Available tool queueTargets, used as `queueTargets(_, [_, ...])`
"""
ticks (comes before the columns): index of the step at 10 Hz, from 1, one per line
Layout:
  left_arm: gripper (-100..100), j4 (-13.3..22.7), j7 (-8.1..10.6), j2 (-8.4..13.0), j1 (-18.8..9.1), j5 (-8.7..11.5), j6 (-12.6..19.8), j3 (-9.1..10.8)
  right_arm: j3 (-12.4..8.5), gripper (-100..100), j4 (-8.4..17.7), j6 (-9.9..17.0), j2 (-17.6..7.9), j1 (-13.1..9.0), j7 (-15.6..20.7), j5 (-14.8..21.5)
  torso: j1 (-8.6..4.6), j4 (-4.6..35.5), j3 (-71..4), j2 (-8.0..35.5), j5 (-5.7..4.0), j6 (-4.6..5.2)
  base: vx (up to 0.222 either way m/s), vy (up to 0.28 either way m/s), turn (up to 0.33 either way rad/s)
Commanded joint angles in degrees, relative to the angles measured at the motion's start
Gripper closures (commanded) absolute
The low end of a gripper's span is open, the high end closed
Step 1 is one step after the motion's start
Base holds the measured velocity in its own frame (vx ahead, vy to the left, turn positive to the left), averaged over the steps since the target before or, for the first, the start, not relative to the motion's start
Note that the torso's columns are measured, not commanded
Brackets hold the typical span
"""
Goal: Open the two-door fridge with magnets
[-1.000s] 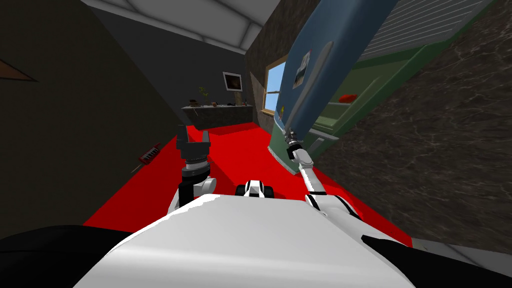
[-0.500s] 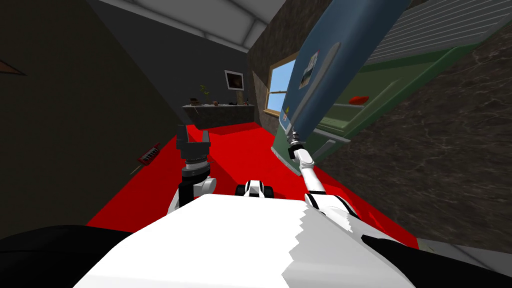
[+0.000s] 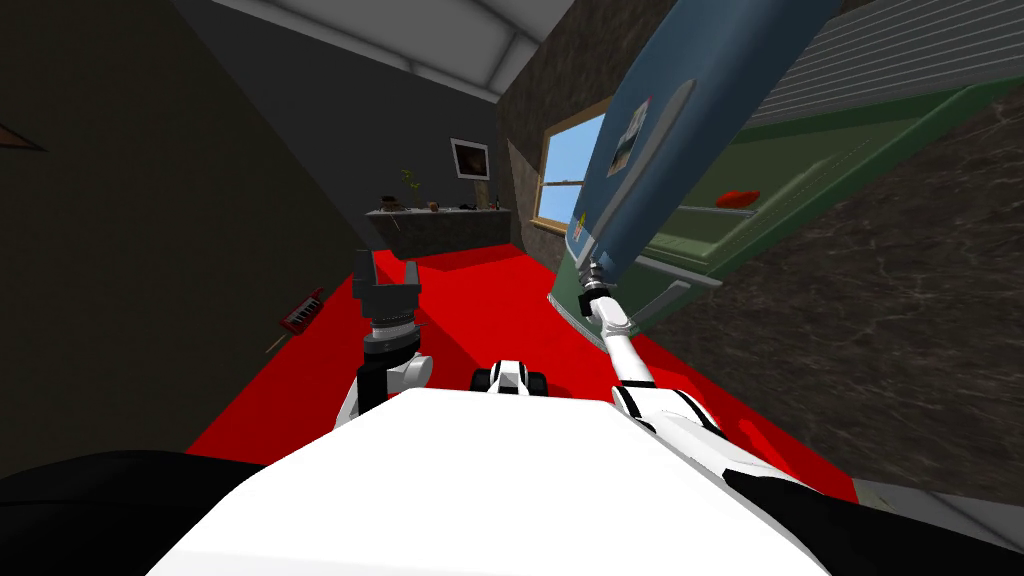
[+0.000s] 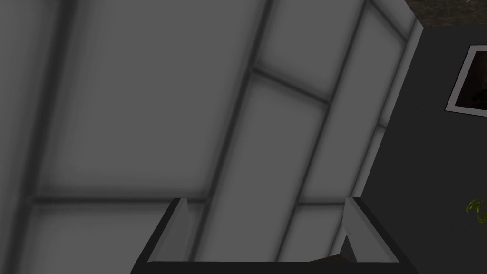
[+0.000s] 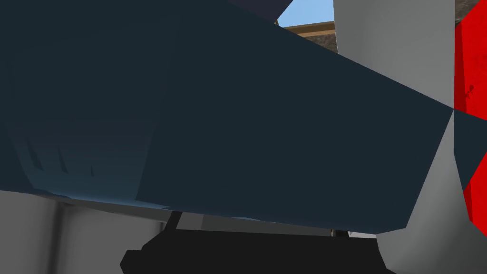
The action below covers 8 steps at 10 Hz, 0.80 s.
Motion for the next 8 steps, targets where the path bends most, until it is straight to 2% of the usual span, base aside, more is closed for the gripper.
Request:
queueTargets(1, [0,0.00,0.00,-0.01,0.00,0.00,0.00,-0.01,-1.68,100,1.76,1.90,-0.22,-1.02,0.48,0.76,0.31,-0.05,0.09,0.11,-0.01,0.09,0.066,0.342,-0.061])
queueTargets(2, [0,0.00,0.00,-0.02,0.01,0.00,0.00,-0.01,-1.68,100,1.76,1.90,-0.22,-1.02,0.48,0.76,0.65,-0.09,0.14,0.13,0.05,0.12,0.086,0.287,-0.040])
queueTargets(3, [0,-0.01,0.00,-0.01,0.01,0.00,0.00,-0.01,-1.46,100,1.64,1.95,-0.30,-1.09,0.64,0.48,0.43,-0.09,0.19,0.22,0.02,0.09,0.031,0.120,-0.008])
queueTargets(4, [0,0.00,0.00,0.00,0.00,0.00,0.00,0.00,-4.42,100,4.53,3.98,-2.15,-0.58,-1.38,2.35,-0.17,-0.01,0.32,0.48,-0.08,0.18,0.014,0.165,0.361])
queueTargets(5, [0,0.01,0.00,0.00,-0.02,0.00,0.01,-0.01,-4.97,100,4.97,3.98,-2.15,-0.58,-1.38,2.35,-0.09,-0.20,0.17,0.23,-0.12,0.13,-0.009,0.162,0.287])
queueTargets(7, [0,0.00,0.00,0.01,0.00,0.00,0.00,0.01,-4.97,100,4.97,3.98,-2.15,-0.58,-1.38,2.35,-0.08,-0.17,0.05,0.06,-0.13,0.16,-0.006,0.040,0.048])
queueTargets(8, [0,0.00,0.00,0.01,0.00,0.00,0.00,0.02,-7.93,100,7.79,6.01,-4.21,-0.03,-3.12,4.12,-0.17,-0.16,0.09,0.13,-0.13,0.23,-0.001,0.093,0.370])
